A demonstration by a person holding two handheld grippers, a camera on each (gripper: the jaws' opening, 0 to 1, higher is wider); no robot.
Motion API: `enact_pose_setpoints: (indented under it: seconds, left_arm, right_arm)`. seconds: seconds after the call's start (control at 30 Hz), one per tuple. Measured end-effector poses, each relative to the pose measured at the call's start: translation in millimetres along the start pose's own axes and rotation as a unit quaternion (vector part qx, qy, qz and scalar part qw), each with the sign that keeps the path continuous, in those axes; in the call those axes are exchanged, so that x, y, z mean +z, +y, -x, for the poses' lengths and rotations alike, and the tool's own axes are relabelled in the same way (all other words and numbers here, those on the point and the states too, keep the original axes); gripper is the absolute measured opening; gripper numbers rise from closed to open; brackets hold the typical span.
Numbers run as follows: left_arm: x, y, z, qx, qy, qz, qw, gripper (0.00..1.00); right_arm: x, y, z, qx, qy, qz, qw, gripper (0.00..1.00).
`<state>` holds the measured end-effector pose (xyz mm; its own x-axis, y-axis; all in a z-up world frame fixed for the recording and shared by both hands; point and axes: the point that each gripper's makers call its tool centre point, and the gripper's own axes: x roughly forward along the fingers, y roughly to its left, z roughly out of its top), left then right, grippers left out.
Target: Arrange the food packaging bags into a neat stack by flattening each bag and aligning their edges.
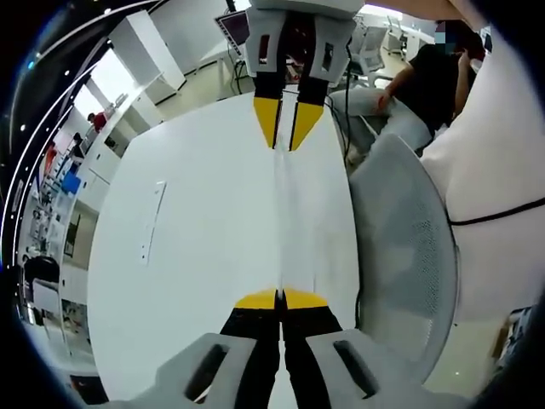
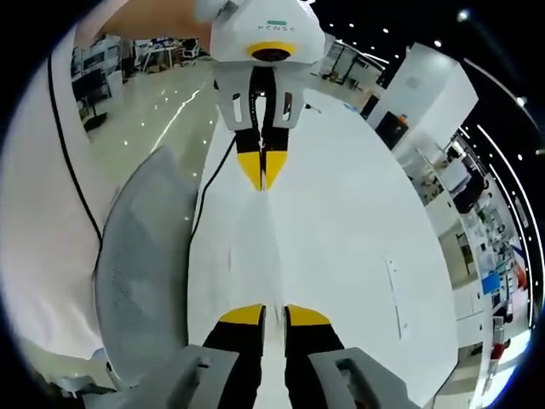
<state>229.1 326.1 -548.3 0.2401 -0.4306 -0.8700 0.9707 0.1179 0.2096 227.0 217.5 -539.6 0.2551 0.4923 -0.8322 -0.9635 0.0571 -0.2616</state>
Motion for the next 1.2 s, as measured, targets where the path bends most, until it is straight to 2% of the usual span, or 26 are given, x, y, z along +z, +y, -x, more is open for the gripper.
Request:
enact_pose_setpoints:
  seconds: [0.43,1.2]
  left_arm:
    - [4.0,-3.9,1.6,0.002,-0.001,-0.001,1.0000,0.00]
    - [3.3,-1.7,0.4,0.003,-0.007,-0.001,1.0000,0.00]
  right_arm:
    - [0.4,-5.4,1.4,0.001,-0.002,-0.008,1.0000,0.08]
    - [25.1,-13.2,6.0,0.003,-0.027,-0.015,0.9995,0.07]
